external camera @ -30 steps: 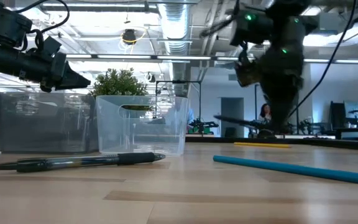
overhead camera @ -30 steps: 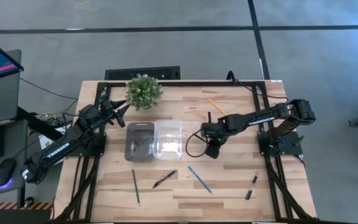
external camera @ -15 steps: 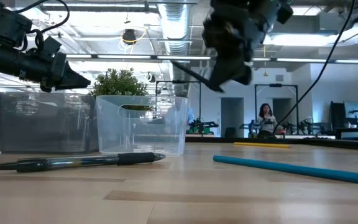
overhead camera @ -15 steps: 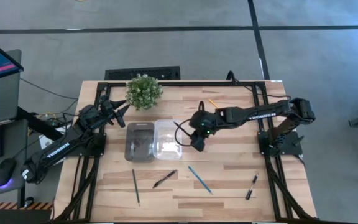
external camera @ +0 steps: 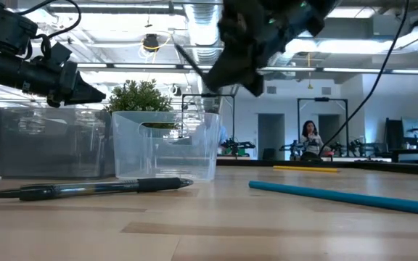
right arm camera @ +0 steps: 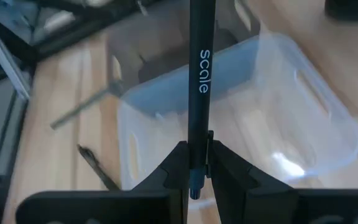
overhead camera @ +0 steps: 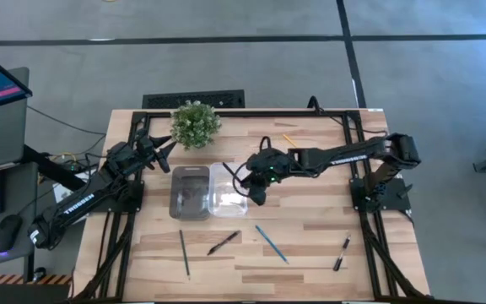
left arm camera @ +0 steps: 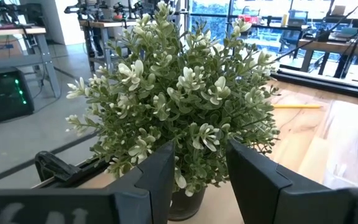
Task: Sort pens & pencils
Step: Put the black pen into the transparent bin
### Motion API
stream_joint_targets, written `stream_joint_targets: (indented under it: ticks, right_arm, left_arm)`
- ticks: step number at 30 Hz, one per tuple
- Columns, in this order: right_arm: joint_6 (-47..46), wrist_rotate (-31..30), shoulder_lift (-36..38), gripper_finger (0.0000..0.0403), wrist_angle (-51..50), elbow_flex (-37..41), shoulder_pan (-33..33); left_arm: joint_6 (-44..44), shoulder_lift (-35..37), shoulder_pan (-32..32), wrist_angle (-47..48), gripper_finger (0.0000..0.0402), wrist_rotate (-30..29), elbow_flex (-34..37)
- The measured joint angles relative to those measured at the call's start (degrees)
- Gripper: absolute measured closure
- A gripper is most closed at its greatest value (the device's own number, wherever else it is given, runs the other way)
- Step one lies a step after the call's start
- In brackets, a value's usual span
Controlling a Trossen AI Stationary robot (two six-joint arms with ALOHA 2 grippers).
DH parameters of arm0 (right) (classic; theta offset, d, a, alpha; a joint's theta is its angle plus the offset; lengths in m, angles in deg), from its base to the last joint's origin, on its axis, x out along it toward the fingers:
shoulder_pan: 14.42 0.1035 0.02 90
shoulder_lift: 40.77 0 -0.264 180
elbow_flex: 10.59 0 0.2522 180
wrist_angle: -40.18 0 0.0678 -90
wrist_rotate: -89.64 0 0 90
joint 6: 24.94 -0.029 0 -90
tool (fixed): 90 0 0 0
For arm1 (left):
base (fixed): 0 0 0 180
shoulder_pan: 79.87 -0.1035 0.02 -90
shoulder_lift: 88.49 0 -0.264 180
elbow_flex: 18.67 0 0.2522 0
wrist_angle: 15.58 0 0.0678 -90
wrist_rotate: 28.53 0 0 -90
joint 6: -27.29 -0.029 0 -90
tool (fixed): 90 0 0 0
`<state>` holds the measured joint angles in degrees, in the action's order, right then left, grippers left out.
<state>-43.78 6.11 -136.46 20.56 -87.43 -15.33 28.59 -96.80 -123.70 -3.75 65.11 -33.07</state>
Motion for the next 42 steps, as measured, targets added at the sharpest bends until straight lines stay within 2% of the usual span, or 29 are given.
stream_joint_targets:
  ticks: [2,6,12,16,30,42]
  right_arm:
    - [0.02,0.62,-3.06,0.0331,3.48,-0.34,0.00]
    - [-0.35,2.70,-7.89,0.0331,4.04,-1.16,0.01]
    - [-5.89,9.71,-13.52,0.0331,2.63,-4.53,0.02]
    - [-8.34,12.01,-16.07,0.0331,2.76,-6.01,0.02]
    - [-17.09,9.97,-17.08,0.0331,-4.31,-6.09,-2.07]
    - [-19.20,10.20,-17.04,0.0317,-8.88,-6.09,-2.62]
  left_arm:
    - [0.00,-0.06,0.00,0.00,0.0267,0.02,0.00]
    - [0.00,-0.49,0.00,0.04,0.0267,0.02,0.02]
    - [-0.01,-1.37,0.00,0.02,0.0267,0.00,0.01]
    - [0.00,-1.89,-0.02,0.02,0.0267,-0.07,0.02]
    - [-0.02,-2.59,-0.01,0.28,0.0267,-1.33,0.02]
    - [-0.02,-2.59,0.00,0.28,0.0267,-1.33,0.02]
